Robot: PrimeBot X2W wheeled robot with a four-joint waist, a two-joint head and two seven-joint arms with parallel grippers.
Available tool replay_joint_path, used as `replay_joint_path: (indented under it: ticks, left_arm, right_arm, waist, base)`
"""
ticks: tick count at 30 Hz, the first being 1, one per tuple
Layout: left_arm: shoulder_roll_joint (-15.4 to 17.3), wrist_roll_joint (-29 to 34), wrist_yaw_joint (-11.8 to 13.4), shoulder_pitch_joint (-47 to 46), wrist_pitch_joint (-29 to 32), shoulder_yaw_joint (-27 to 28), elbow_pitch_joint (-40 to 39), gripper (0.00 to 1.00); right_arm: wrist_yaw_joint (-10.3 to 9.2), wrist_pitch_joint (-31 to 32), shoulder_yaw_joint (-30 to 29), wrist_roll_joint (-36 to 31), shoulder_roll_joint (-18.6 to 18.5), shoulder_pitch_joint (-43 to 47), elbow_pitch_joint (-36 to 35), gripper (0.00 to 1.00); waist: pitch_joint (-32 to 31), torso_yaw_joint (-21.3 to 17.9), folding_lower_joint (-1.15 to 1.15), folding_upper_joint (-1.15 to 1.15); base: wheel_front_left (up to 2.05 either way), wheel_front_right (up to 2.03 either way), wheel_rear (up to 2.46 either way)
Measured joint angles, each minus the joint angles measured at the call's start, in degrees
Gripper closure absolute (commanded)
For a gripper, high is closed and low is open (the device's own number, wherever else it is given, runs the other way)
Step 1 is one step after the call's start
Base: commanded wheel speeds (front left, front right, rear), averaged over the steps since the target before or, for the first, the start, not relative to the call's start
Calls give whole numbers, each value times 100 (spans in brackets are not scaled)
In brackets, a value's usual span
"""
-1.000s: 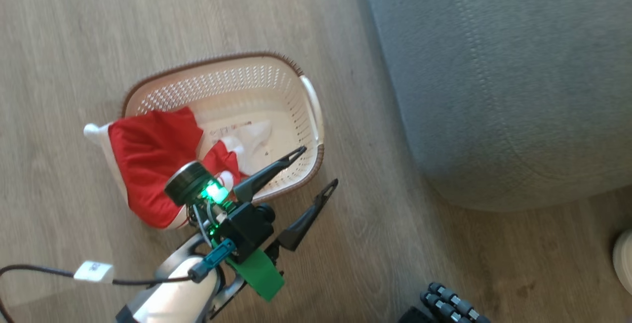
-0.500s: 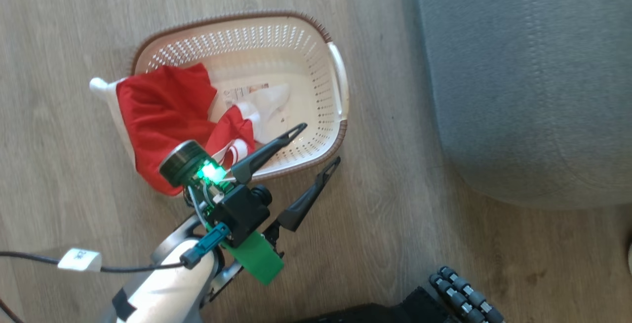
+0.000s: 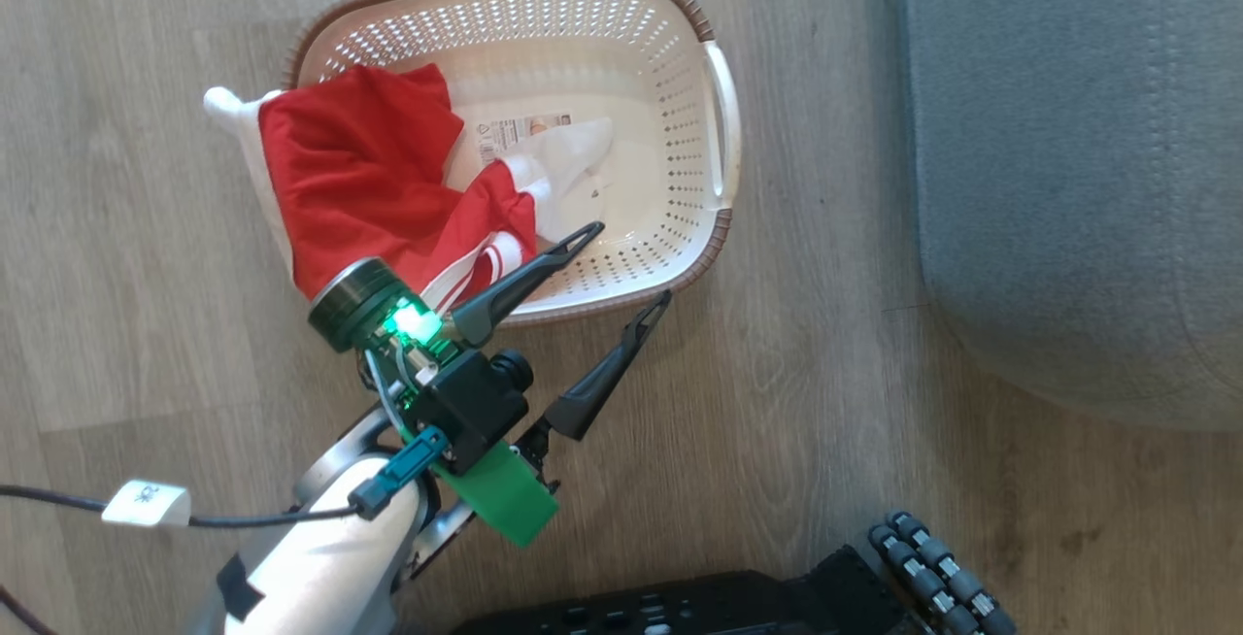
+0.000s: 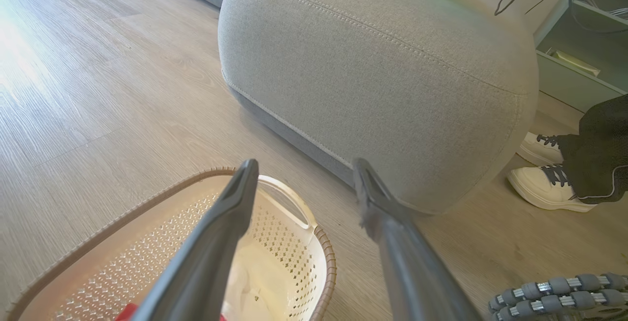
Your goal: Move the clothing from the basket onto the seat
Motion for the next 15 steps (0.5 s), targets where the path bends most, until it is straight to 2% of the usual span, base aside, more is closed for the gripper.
replay_joint_path:
  ticks: [10, 11, 12, 13, 15]
  left_arm:
    - [-104, 0, 0, -108, 0, 78, -15, 0]
    - [-108, 0, 0, -118, 0, 109, -15, 0]
    - [-108, 0, 0, -116, 0, 122, -15, 0]
    - [-109, 0, 0, -116, 0, 124, -13, 0]
    - [-119, 0, 0, -115, 0, 111, -4, 0]
  right_arm:
    - [1, 35, -67, -342, -43, -242, 781, 100]
    - [1, 33, -86, -369, -63, -242, 789, 73]
    - [0, 31, -103, -399, -79, -242, 795, 34]
    - [0, 23, -114, -427, -88, -240, 804, 4]
    - [0, 18, -113, -436, -87, -240, 833, 0]
  waist:
    - [37, 86, 0, 0]
    - [32, 83, 0, 0]
    - [21, 81, 0, 0]
    - [3, 79, 0, 0]
    - [-55, 81, 0, 0]
  base:
    - [0, 0, 0]
    - [0, 0, 0]
    - [0, 0, 0]
    - [0, 0, 0]
    - [0, 0, 0]
